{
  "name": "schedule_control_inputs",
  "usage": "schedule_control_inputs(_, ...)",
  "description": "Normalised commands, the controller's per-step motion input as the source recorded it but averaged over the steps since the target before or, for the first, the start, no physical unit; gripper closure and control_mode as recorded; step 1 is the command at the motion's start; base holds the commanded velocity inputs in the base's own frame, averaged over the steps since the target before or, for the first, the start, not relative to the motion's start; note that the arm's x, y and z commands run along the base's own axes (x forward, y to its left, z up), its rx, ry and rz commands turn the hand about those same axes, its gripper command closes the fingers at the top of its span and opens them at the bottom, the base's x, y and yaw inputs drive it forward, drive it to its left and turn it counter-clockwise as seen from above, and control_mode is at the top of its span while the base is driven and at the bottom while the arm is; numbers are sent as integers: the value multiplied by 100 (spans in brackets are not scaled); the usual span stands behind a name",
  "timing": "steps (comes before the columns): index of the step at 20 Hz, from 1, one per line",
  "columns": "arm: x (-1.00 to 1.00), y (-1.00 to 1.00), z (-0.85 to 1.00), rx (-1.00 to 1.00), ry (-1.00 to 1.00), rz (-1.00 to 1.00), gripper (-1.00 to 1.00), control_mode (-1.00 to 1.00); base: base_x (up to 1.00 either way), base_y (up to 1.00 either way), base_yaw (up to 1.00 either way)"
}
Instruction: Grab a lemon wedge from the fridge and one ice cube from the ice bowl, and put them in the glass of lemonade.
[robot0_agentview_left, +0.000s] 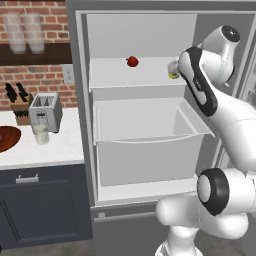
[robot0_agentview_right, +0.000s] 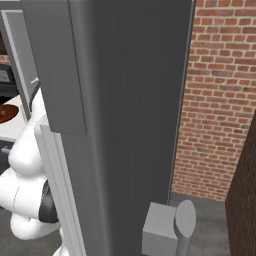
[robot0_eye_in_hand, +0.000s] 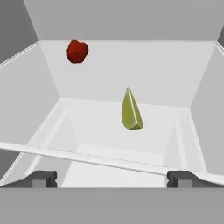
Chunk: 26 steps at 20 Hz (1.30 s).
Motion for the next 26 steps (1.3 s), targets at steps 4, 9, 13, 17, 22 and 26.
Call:
schedule_control_inputs(4, 45, -12, -18, 0, 2, 0, -100, -100, 0, 0, 0)
schedule_control_inputs(9, 33, -13, -34, -1, 0, 0, -100, -100, 0, 0, 0)
schedule_control_inputs(13, 36, -1, -33, -3, 0, 0, -100, -100, 0, 0, 0)
schedule_control_inputs(17, 48, 0, -13, 0, 0, 0, -100, -100, 0, 0, 0)
schedule_control_inputs(22, 46, -2, 0, 0, 0, 0, -100, -100, 0, 0, 0)
schedule_control_inputs(26, 44, -2, 0, 0, 0, 0, -100, -100, 0, 0, 0)
